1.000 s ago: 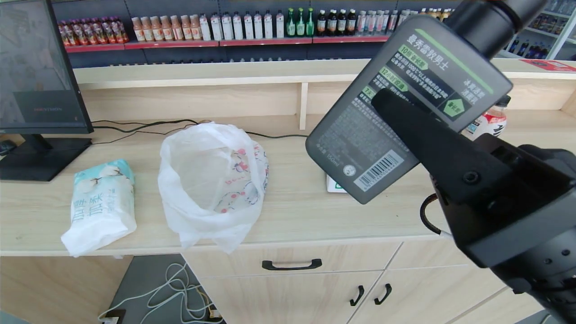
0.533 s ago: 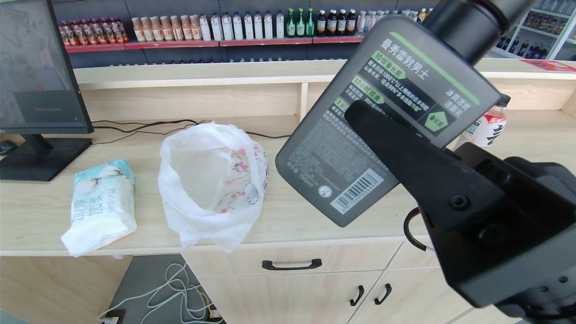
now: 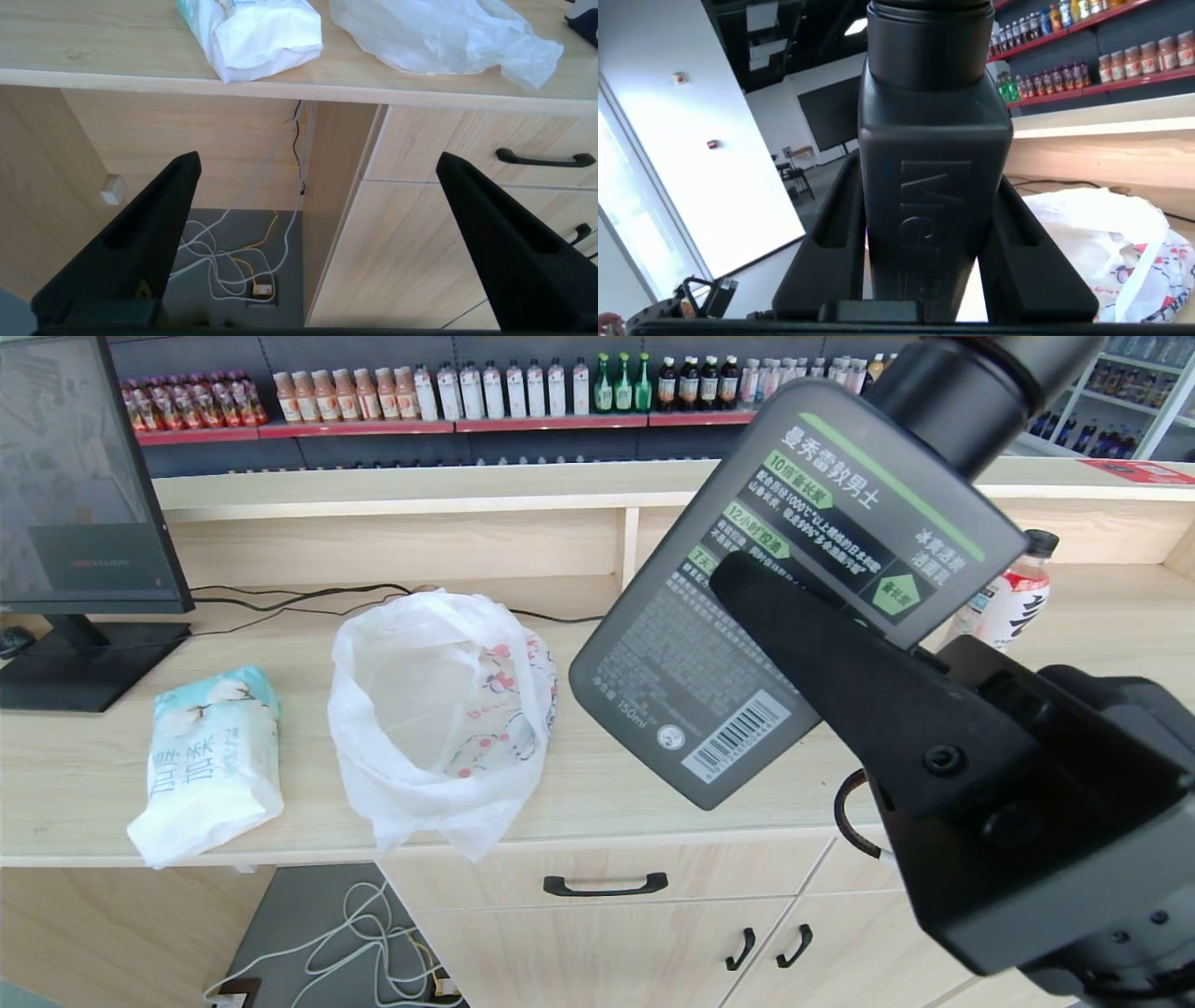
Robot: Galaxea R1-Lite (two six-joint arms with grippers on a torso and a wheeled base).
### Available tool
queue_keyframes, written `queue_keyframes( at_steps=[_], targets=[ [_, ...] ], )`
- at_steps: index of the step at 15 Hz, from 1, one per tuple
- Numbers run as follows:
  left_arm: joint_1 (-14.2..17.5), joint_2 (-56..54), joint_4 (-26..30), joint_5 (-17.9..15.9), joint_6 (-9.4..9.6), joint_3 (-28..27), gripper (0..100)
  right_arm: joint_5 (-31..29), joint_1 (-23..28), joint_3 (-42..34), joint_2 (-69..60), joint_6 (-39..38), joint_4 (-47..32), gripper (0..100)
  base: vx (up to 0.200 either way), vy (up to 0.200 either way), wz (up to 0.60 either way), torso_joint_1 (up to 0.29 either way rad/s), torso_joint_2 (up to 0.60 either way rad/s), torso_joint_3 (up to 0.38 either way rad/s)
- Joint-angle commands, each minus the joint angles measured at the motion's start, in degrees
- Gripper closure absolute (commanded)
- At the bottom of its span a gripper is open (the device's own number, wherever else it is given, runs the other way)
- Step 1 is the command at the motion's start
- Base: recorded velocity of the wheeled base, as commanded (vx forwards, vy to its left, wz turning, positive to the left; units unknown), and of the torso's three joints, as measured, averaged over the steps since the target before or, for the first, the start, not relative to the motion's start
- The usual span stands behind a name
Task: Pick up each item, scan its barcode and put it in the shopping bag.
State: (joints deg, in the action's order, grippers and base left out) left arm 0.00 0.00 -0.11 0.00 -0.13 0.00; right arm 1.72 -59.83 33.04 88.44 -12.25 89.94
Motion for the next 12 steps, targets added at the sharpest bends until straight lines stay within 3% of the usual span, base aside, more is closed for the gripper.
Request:
queue_keyframes(
  at_steps=[1, 4, 7, 9, 12],
  targets=[
    [0.0, 0.0, -0.07, 0.0, -0.04, 0.0, 0, 0.04, 0.86, -0.17, 0.06, 0.03, 0.06, 100, 0.0, 0.0, 0.0, 0.0, 0.0, 0.0],
    [0.0, 0.0, 0.02, 0.0, 0.05, 0.0, 0, 0.04, 3.14, -0.43, 0.06, 0.03, 0.06, 100, 0.0, 0.0, 0.0, 0.0, 0.0, 0.0],
    [0.0, 0.0, 0.02, 0.0, 0.05, 0.0, 0, 0.74, 12.37, -1.31, -0.64, 3.02, 0.06, 100, 0.0, 0.0, 0.0, 0.0, 0.0, 0.0],
    [0.0, 0.0, 0.02, 0.0, 0.13, 0.0, 0, 4.35, 15.53, -1.75, 1.29, 5.57, 0.06, 100, 0.0, 0.0, 0.0, 0.0, 0.0, 0.0],
    [0.0, 0.0, -0.07, 0.0, 0.05, 0.0, 0, 4.79, 15.97, -1.04, 4.11, 9.61, 0.06, 100, 0.0, 0.0, 0.0, 0.0, 0.0, 0.0]
  ],
)
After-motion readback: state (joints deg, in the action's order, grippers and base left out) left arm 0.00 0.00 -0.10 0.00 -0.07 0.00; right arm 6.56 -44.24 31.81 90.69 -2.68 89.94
